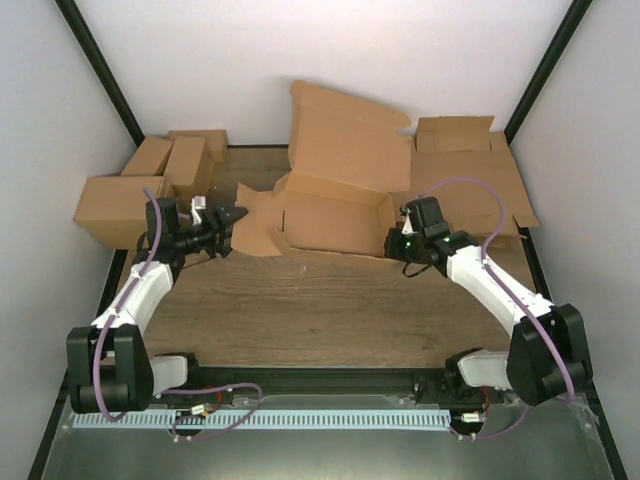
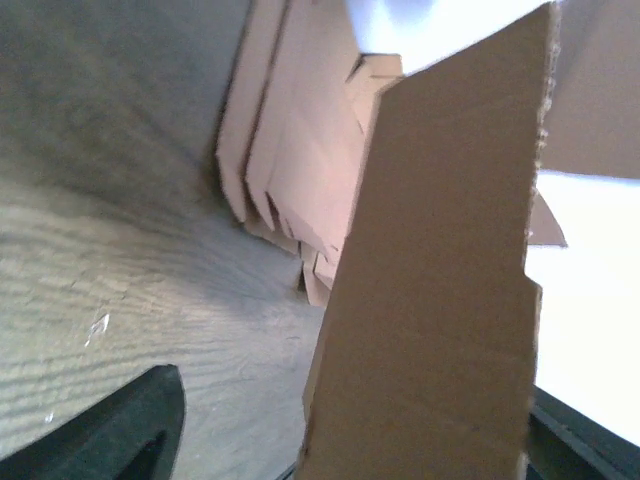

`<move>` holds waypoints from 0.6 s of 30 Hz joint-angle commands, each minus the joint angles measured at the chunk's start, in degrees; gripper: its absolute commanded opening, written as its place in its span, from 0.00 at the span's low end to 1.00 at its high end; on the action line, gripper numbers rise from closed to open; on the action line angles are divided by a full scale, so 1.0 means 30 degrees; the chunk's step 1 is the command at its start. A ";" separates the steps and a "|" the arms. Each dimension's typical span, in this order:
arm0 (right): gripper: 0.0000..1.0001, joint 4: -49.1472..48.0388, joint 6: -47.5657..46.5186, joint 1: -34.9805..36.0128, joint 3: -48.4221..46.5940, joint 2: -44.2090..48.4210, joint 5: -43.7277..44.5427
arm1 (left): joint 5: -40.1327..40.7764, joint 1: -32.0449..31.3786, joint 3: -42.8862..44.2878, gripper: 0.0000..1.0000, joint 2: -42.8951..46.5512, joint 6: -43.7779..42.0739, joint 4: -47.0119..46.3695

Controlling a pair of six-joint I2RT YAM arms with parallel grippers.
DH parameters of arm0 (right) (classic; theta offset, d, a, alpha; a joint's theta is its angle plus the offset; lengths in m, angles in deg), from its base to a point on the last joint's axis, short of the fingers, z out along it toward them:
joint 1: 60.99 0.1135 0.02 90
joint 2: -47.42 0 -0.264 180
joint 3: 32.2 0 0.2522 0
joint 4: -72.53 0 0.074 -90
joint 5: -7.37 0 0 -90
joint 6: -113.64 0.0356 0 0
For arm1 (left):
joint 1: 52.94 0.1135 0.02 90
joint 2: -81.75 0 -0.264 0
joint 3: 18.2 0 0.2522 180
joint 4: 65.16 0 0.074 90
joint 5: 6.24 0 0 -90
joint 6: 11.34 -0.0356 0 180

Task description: Fold the paper box

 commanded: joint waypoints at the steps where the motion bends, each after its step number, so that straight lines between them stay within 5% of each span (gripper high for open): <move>1: 0.01 0.0160 0.0447 -0.0818 -0.1489 -0.0481 -0.2175 | -0.1015 -0.0007 0.2028 0.84 -0.0067 0.2336 -0.3240; 7: 0.01 0.0146 0.0418 -0.1394 -0.2366 -0.0979 -0.3326 | -0.0829 -0.0010 0.2943 0.83 -0.0154 0.3126 -0.3178; 12: 0.01 0.0503 0.0741 -0.2266 -0.2749 -0.1627 -0.4989 | -0.0535 -0.0007 0.3230 1.00 0.0023 0.4467 -0.4287; 18: 0.01 -0.0404 0.1113 -0.2619 -0.2639 -0.0915 -0.6104 | 0.0089 -0.0051 0.2784 0.67 -0.0505 0.4255 -0.2657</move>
